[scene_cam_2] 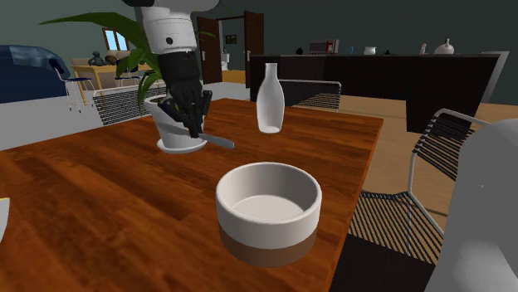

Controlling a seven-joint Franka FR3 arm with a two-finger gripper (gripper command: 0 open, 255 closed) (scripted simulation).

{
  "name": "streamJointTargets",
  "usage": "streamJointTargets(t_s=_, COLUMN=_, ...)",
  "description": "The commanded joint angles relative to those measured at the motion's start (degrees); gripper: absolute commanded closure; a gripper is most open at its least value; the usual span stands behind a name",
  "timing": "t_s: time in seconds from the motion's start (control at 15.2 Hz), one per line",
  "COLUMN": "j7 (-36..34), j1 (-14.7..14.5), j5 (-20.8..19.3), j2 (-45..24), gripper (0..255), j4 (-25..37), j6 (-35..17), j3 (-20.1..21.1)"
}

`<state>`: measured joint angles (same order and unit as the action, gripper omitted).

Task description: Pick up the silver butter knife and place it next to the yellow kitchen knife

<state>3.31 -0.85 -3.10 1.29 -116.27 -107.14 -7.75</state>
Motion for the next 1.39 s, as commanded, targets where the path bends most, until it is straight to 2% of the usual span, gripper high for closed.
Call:
streamJointTargets(t_s=0.0, j7=-2.2, j1=-1.22, j5=0.68, j2=-2.25, gripper=255, j4=2.98, j6=0.8, j3=1.25)
streamJointTargets(t_s=0.4, j7=-7.83, j1=-4.42, j5=2.06, j2=-10.39, gripper=255, j4=13.8, j6=3.69, j3=4.19)
streamJointTargets(t_s=0.79, j7=-13.02, j1=-7.56, j5=2.72, j2=-20.28, gripper=255, j4=28.03, j6=8.13, j3=6.43)
streamJointTargets(t_s=0.86, j7=-13.27, j1=-7.73, j5=2.74, j2=-20.85, gripper=255, j4=28.89, j6=8.41, j3=6.52)
streamJointTargets(t_s=1.32, j7=-13.31, j1=-7.73, j5=2.76, j2=-21.78, gripper=255, j4=24.82, j6=3.42, j3=6.53)
